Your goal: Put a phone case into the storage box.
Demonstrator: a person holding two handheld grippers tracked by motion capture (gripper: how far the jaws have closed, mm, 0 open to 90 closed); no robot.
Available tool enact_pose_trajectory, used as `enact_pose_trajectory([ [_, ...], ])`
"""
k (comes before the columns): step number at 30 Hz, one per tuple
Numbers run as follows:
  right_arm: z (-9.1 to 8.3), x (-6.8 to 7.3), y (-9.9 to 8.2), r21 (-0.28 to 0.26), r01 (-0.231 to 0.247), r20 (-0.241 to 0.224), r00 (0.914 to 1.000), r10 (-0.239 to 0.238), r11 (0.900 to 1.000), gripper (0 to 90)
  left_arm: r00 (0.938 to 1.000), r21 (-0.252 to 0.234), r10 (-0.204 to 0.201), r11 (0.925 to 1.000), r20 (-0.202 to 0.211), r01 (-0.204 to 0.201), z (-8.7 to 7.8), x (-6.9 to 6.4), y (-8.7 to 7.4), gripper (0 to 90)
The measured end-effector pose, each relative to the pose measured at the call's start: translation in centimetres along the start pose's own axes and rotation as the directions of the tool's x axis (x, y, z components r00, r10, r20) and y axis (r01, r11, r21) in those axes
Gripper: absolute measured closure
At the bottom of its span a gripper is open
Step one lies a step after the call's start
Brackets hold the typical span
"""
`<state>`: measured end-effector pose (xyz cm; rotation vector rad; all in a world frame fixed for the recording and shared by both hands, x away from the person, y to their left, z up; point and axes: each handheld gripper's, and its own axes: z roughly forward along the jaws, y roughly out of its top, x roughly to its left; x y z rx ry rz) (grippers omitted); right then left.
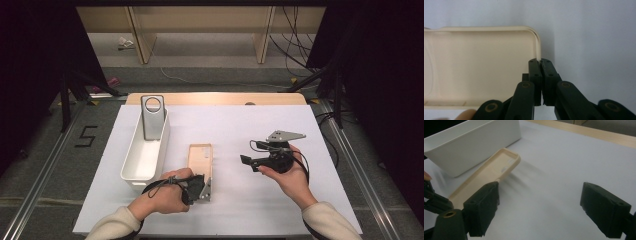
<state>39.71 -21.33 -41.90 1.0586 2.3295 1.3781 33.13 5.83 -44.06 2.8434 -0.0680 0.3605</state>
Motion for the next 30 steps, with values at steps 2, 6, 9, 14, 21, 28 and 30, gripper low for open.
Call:
enact_pose_trajectory([
  [2, 0.5, 0.4, 0.2, 0.006, -0.003, -0.012, 0.9999, 0.003, 1.0000, 16.7, 0.9999, -0.013, 0.007, 0.9999, -0.011, -0.007, -0.1, 0.0, 0.2, 87.5],
  [6, 1.5, 1.0, 0.5, 0.017, 0.001, -0.021, 0.9998, -0.001, 0.9998, 16.9, 0.9986, -0.046, 0.019, 0.9987, -0.048, -0.021, -0.4, -0.2, 0.7, 87.5],
  [9, 2.2, 1.5, 0.7, 0.024, -0.011, -0.040, 0.9991, 0.012, 0.9996, 17.6, 0.9975, -0.067, 0.032, 0.9971, -0.063, -0.037, -0.6, -0.4, 1.2, 87.5],
  [14, 3.6, 2.1, 1.0, 0.044, -0.042, -0.084, 0.9955, 0.045, 0.9982, 20.5, 0.9959, -0.078, 0.047, 0.9955, -0.077, -0.053, -0.4, -0.5, 1.7, 87.5],
  [21, 5.7, 2.4, 1.3, 0.096, -0.068, -0.109, 0.9910, 0.078, 0.9931, 27.7, 0.9952, -0.062, 0.073, 0.9951, -0.065, -0.077, -0.3, -0.8, 2.1, 87.5],
  [28, 7.1, 1.9, 1.2, 0.146, -0.105, -0.143, 0.9817, 0.126, 0.9836, 40.5, 0.9936, -0.069, 0.090, 0.9931, -0.068, -0.095, -0.3, -1.0, 2.3, 87.5],
  [30, 7.2, 1.9, 1.3, 0.150, -0.107, -0.145, 0.9809, 0.129, 0.9828, 46.5, 0.9931, -0.064, 0.097, 0.9929, -0.066, -0.101, -0.3, -1.0, 2.4, 87.5],
])
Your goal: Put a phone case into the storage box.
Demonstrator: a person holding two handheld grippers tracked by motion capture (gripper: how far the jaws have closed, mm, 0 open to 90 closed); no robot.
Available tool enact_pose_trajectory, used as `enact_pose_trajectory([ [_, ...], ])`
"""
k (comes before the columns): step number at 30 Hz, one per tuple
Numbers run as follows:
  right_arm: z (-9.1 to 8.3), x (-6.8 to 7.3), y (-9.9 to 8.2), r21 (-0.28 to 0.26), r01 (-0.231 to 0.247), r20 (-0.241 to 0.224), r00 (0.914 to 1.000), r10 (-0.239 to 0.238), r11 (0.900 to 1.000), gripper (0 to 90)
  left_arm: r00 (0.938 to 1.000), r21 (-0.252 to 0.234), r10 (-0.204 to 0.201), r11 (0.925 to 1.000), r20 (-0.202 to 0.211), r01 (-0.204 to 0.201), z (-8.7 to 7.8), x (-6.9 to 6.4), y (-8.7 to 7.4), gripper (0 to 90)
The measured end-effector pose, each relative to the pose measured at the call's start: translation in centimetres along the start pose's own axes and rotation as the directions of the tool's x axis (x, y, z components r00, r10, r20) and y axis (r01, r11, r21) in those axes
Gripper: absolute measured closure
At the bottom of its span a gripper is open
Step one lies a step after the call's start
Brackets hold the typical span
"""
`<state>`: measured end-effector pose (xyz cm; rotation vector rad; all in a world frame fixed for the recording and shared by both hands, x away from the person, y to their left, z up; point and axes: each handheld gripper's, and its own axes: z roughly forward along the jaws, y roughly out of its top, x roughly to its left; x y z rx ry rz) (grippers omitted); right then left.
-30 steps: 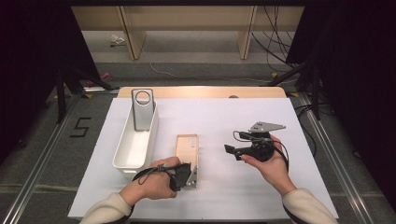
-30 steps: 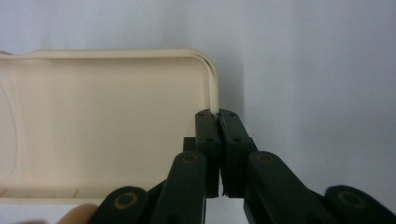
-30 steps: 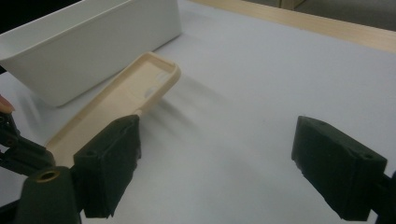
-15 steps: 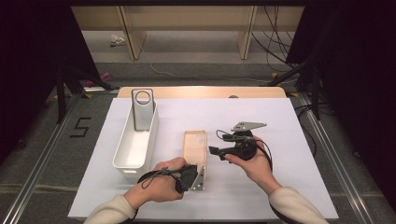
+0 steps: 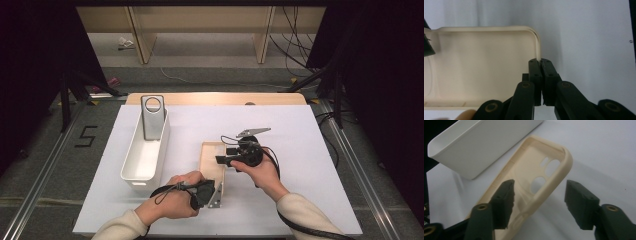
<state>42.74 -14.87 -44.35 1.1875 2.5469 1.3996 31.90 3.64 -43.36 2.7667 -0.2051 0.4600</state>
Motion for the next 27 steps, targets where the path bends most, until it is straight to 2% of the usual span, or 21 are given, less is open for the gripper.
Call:
enact_pose_trajectory([
  [5, -0.1, 0.0, 0.1, -0.005, -0.020, -0.031, 0.9993, 0.020, 0.9998, 61.4, 1.0000, -0.002, 0.006, 1.0000, 0.005, -0.006, 0.0, 0.0, 0.1, 87.5],
  [8, -0.3, 0.0, 0.1, -0.012, -0.039, -0.058, 0.9976, 0.038, 0.9992, 66.1, 0.9999, -0.005, 0.010, 0.9999, -0.001, -0.010, 0.1, 0.0, 0.1, 87.5],
  [11, -0.5, 0.0, 0.2, -0.021, -0.061, -0.076, 0.9954, 0.059, 0.9979, 69.3, 0.9999, -0.003, 0.015, 0.9999, -0.002, -0.015, 0.1, 0.1, 0.1, 87.4],
  [20, -1.2, 0.5, 0.5, -0.036, -0.090, -0.122, 0.9888, 0.085, 0.9953, 79.2, 0.9999, -0.026, -0.016, 0.9995, -0.004, 0.015, 0.6, 0.0, -0.2, 87.4],
  [27, -2.1, 0.9, 0.9, -0.066, -0.111, -0.156, 0.9827, 0.100, 0.9916, 81.5, 0.9993, -0.045, -0.027, 0.9987, -0.026, 0.026, 0.5, 0.3, -0.4, 87.0],
])
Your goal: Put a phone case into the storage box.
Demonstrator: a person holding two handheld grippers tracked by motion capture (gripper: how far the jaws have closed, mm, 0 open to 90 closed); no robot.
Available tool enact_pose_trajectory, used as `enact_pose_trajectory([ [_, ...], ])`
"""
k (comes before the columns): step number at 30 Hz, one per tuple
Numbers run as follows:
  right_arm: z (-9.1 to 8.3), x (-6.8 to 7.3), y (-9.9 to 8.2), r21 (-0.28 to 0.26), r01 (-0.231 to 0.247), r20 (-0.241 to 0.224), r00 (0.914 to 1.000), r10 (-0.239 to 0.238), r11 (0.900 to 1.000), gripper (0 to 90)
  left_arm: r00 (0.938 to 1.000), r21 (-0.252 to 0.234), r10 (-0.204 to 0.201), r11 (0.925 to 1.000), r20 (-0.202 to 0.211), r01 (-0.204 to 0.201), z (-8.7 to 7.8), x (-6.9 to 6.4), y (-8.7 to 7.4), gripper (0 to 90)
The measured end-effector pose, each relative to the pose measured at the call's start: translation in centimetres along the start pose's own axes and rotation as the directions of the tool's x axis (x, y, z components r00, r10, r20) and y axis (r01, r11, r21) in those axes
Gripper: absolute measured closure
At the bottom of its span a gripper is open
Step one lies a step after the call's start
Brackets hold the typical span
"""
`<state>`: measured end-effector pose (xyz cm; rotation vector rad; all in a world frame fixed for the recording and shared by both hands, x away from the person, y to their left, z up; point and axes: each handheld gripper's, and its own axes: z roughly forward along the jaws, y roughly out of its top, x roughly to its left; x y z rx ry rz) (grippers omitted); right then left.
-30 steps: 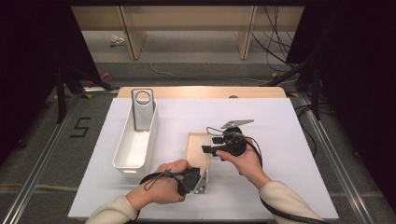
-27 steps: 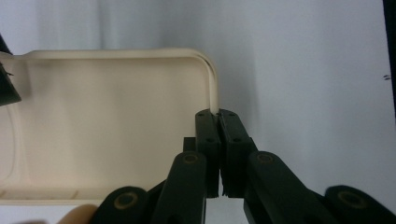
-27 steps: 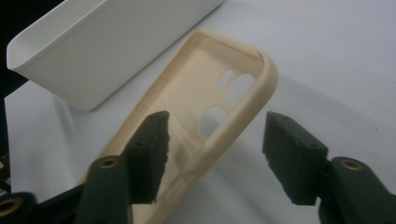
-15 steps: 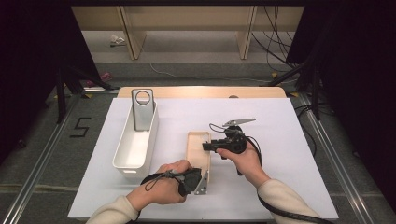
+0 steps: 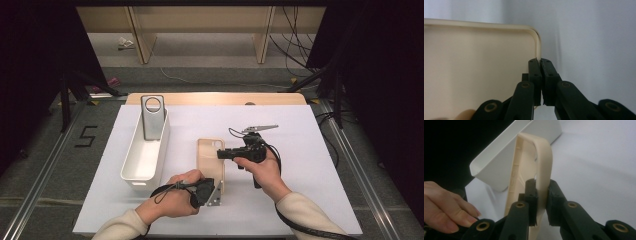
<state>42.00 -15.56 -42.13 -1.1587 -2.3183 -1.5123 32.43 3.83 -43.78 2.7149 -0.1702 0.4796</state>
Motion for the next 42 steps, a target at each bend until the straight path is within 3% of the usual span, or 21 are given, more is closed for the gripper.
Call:
enact_pose_trajectory([
  [6, -0.7, 0.2, 0.3, -0.022, -0.012, -0.010, 0.9999, 0.012, 0.9997, 81.7, 0.9994, -0.038, -0.029, 0.9989, -0.019, 0.028, -0.2, 0.4, -0.4, 85.5],
  [8, -1.0, 0.4, 0.5, -0.029, 0.003, 0.008, 1.0000, -0.003, 0.9996, 81.7, 0.9987, -0.056, -0.044, 0.9975, -0.027, 0.042, -0.4, 0.5, -0.5, 82.7],
  [10, -1.3, 0.3, 0.6, -0.039, 0.020, 0.032, 0.9993, -0.019, 0.9990, 81.7, 0.9970, -0.102, -0.070, 0.9925, -0.033, 0.067, -0.8, 0.7, -0.7, 78.0],
  [13, -1.7, 0.0, 0.7, -0.048, 0.011, 0.038, 0.9993, -0.010, 0.9988, 81.7, 0.9914, -0.179, -0.123, 0.9774, -0.045, 0.113, -1.2, 0.8, -0.9, 61.9],
  [14, -1.7, 0.0, 0.7, -0.043, 0.018, 0.043, 0.9990, -0.016, 0.9989, 81.6, 0.9869, -0.210, -0.150, 0.9684, -0.060, 0.134, -1.4, 0.9, -1.1, 57.6],
  [17, -2.0, -0.2, 0.8, -0.047, 0.031, 0.057, 0.9980, -0.028, 0.9984, 81.6, 0.9779, -0.253, -0.191, 0.9534, -0.085, 0.164, -1.7, 1.1, -1.5, 44.4],
  [18, -2.1, -0.2, 0.8, -0.048, 0.033, 0.056, 0.9980, -0.031, 0.9983, 81.6, 0.9698, -0.290, -0.226, 0.9378, -0.092, 0.191, -1.7, 1.1, -1.6, 40.7],
  [20, -2.3, -0.2, 0.9, -0.054, 0.045, 0.061, 0.9973, -0.042, 0.9975, 81.6, 0.9607, -0.311, -0.249, 0.9289, -0.123, 0.201, -1.7, 1.3, -1.9, 32.2],
  [22, -2.4, -0.1, 0.9, -0.057, 0.049, 0.065, 0.9969, -0.045, 0.9972, 81.5, 0.9475, -0.312, -0.268, 0.9280, -0.175, 0.205, -1.8, 1.6, -2.3, 24.4],
  [27, -2.9, -0.1, 0.8, -0.075, 0.062, 0.069, 0.9960, -0.057, 0.9953, 81.4, 0.9112, -0.380, -0.368, 0.8817, -0.185, 0.279, -2.3, 2.2, -2.9, 20.2],
  [29, -3.0, -0.1, 0.8, -0.084, 0.066, 0.069, 0.9958, -0.060, 0.9943, 81.4, 0.8947, -0.408, -0.411, 0.8570, -0.174, 0.315, -2.5, 2.5, -3.2, 20.3],
  [30, -3.1, 0.0, 0.8, -0.087, 0.069, 0.073, 0.9954, -0.062, 0.9938, 81.4, 0.8803, -0.429, -0.445, 0.8357, -0.163, 0.343, -2.6, 2.7, -3.3, 20.5],
  [31, -3.1, 0.0, 0.8, -0.093, 0.073, 0.076, 0.9949, -0.066, 0.9930, 81.3, 0.8698, -0.442, -0.470, 0.8194, -0.152, 0.365, -2.7, 2.8, -3.5, 21.2],
  [33, -3.3, 0.0, 0.7, -0.100, 0.079, 0.082, 0.9941, -0.071, 0.9919, 81.3, 0.8524, -0.463, -0.505, 0.7926, -0.135, 0.396, -2.8, 3.0, -3.7, 21.8],
  [34, -3.4, 0.0, 0.6, -0.100, 0.079, 0.081, 0.9942, -0.071, 0.9918, 81.3, 0.8434, -0.468, -0.520, 0.7834, -0.134, 0.409, -2.8, 3.1, -3.9, 22.1],
  [37, -3.6, 0.1, 0.5, -0.107, 0.090, 0.086, 0.9930, -0.081, 0.9902, 81.3, 0.8278, -0.474, -0.543, 0.7714, -0.142, 0.425, -2.9, 3.3, -4.2, 23.2],
  [40, -3.8, 0.2, 0.5, -0.113, 0.090, 0.081, 0.9934, -0.081, 0.9896, 81.2, 0.8022, -0.499, -0.585, 0.7340, -0.120, 0.461, -3.0, 3.5, -4.4, 24.3],
  [42, -3.9, 0.2, 0.5, -0.117, 0.097, 0.077, 0.9931, -0.089, 0.9884, 81.2, 0.7908, -0.511, -0.601, 0.7185, -0.115, 0.472, -3.2, 3.7, -4.4, 24.9],
])
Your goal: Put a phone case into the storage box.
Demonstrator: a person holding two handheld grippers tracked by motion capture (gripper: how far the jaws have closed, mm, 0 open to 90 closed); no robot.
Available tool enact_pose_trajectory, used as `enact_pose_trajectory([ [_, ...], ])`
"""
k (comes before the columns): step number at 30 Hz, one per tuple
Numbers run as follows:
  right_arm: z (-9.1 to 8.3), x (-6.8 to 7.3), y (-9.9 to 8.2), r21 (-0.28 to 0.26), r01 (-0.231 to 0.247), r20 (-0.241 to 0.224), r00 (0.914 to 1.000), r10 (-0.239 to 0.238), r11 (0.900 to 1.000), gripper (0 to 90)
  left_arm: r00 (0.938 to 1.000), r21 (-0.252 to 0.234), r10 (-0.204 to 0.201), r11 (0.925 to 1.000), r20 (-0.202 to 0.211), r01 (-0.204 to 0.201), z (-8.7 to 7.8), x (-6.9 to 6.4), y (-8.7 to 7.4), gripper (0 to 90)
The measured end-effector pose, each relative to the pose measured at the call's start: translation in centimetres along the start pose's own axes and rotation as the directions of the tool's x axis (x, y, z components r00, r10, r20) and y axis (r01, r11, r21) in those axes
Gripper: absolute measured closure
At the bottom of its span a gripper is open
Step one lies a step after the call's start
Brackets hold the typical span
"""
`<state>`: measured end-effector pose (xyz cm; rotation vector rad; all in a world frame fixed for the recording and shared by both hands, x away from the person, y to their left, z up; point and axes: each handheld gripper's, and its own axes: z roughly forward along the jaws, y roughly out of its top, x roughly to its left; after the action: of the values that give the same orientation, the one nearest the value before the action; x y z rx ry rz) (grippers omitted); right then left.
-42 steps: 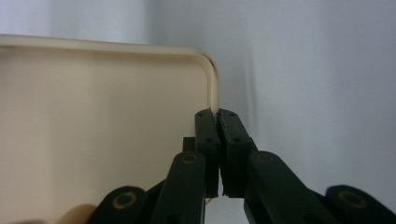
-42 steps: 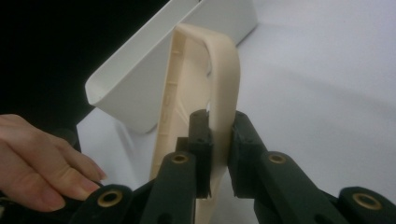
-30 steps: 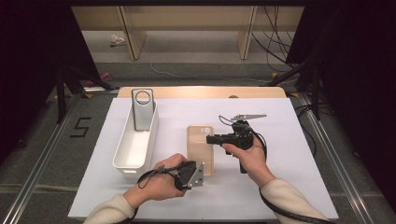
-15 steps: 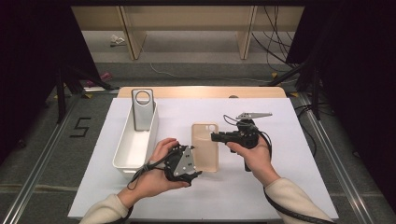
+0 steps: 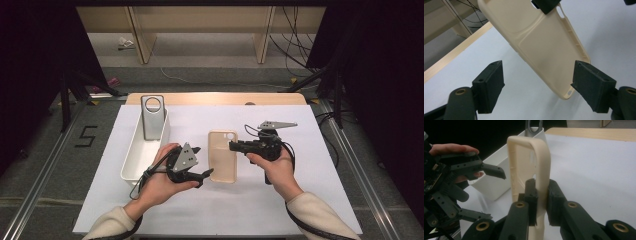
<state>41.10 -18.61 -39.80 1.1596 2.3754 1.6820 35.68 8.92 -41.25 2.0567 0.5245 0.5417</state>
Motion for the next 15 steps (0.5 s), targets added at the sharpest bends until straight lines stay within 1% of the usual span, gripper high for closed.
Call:
enact_pose_trajectory([
  [4, -0.1, 0.0, 0.0, -0.004, 0.007, -0.003, 1.0000, -0.007, 1.0000, 81.2, 0.9993, -0.018, -0.028, 0.9995, -0.024, 0.028, -0.2, 0.3, 0.2, 25.9],
  [7, -0.1, 0.1, -0.1, -0.004, 0.008, -0.004, 1.0000, -0.008, 1.0000, 81.2, 0.9973, -0.043, -0.070, 0.9967, -0.023, 0.069, -0.3, 0.5, 0.3, 27.8],
  [10, -0.1, 0.1, -0.1, -0.006, 0.007, -0.002, 1.0000, -0.007, 1.0000, 81.2, 0.9938, -0.066, -0.108, 0.9921, -0.025, 0.107, -0.4, 0.7, 0.6, 29.9],
  [11, 0.0, 0.1, -0.1, -0.007, 0.008, -0.001, 1.0000, -0.008, 0.9999, 81.2, 0.9918, -0.070, -0.125, 0.9899, -0.025, 0.123, -0.5, 0.8, 0.7, 30.5],
  [13, 0.0, 0.2, -0.1, -0.006, 0.008, -0.002, 1.0000, -0.008, 0.9999, 81.2, 0.9851, -0.071, -0.167, 0.9840, -0.041, 0.164, -0.5, 1.0, 0.9, 33.4],
  [14, 0.0, 0.2, -0.1, -0.007, 0.010, -0.001, 1.0000, -0.010, 0.9999, 81.2, 0.9807, -0.075, -0.191, 0.9795, -0.042, 0.187, -0.4, 1.1, 0.9, 34.5],
  [15, 0.0, 0.2, -0.1, -0.008, 0.012, 0.000, 0.9999, -0.012, 0.9999, 81.1, 0.9790, -0.076, -0.200, 0.9775, -0.040, 0.197, -0.4, 1.1, 1.0, 35.0],
])
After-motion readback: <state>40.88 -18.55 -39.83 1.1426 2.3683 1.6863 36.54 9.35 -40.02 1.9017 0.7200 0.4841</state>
